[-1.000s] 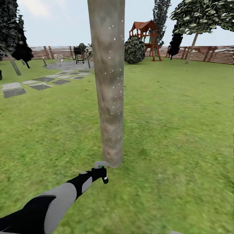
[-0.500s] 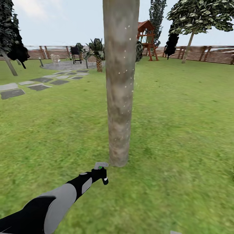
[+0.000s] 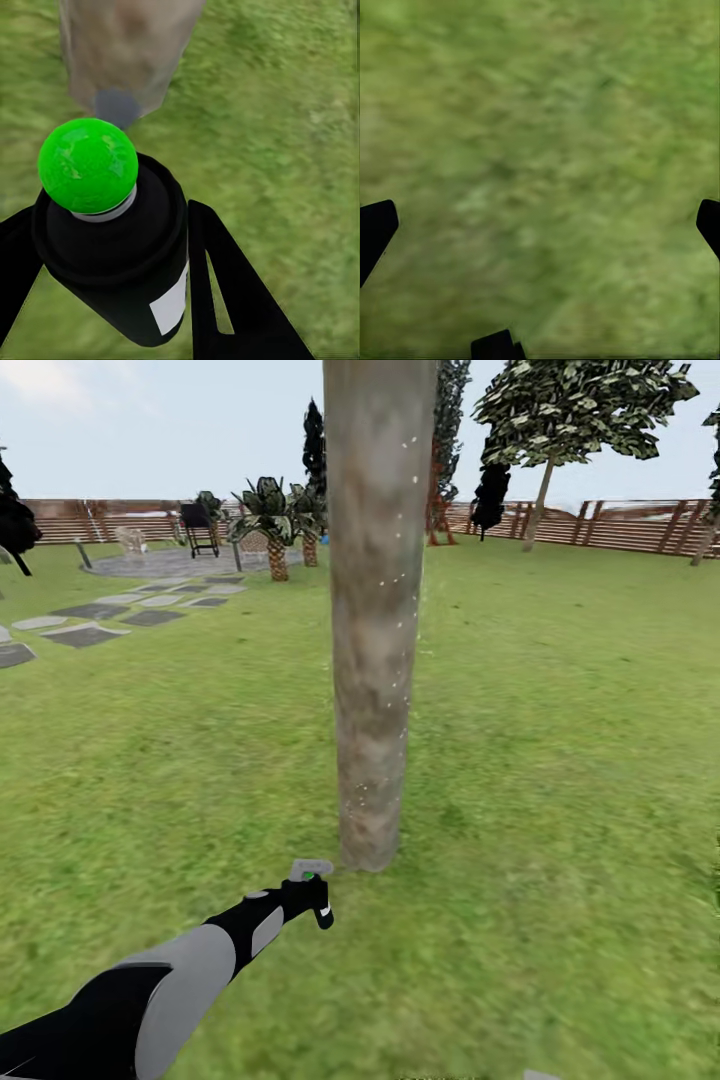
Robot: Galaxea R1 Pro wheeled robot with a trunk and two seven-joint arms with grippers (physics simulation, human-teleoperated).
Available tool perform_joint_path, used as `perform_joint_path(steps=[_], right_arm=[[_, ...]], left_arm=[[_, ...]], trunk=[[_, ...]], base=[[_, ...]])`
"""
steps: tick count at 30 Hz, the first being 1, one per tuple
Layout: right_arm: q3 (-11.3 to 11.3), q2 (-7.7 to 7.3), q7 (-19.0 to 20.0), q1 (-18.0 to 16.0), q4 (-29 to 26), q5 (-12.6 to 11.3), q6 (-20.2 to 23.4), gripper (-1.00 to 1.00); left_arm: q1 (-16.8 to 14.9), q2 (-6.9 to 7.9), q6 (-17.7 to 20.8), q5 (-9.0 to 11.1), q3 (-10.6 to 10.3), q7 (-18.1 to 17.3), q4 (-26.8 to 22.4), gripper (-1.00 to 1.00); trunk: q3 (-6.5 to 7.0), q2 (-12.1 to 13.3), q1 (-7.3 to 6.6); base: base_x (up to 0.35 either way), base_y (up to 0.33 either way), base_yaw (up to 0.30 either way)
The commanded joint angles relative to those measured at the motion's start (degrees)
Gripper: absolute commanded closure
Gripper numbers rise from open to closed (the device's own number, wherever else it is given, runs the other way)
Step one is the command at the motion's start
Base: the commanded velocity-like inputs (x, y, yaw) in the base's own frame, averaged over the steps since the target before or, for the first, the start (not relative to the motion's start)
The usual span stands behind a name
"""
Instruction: In the garden, pick up the pesticide atomizer on the floor and spray pesticide onto both trees until each tree trunk is fully covered.
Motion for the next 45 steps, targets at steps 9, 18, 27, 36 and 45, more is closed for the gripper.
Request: perform_joint_path(steps=[9,18,27,36,45], right_arm=[[-0.4,0.01,0.1,-0.1,0.3,-0.1,-0.6,-1.0],[-0.4,0.01,0.1,-0.1,0.2,-0.1,-0.6,-1.0],[-0.4,0.01,0.1,-0.1,0.2,-0.1,-0.6,-1.0],[-0.4,0.01,0.0,-0.1,0.3,-0.1,-0.6,-1.0],[-0.4,0.01,0.1,-0.1,0.2,-0.1,-0.6,-1.0]], left_arm=[[0.0,0.01,-0.1,-0.1,0.4,-0.2,0.0,1.0],[0.1,0.01,-0.2,-0.1,0.4,-0.2,0.0,1.0],[0.1,0.01,-0.2,-0.1,0.4,-0.2,0.0,1.0],[0.1,0.05,-0.2,-0.2,0.4,-0.2,0.0,1.0],[0.1,0.1,-0.2,-0.2,0.4,-0.2,0.0,1.0]], trunk=[[-0.04,0.0,-0.01],[-0.04,0.0,-0.01],[-0.06,0.0,-0.01],[-0.32,0.0,-0.01],[-0.33,0.0,-0.01]], base=[[0.0,0.147,-0.29],[-0.091,0.174,-0.182],[-0.002,0.277,-0.214],[-0.097,0.105,-0.184],[-0.038,0.245,-0.006]])
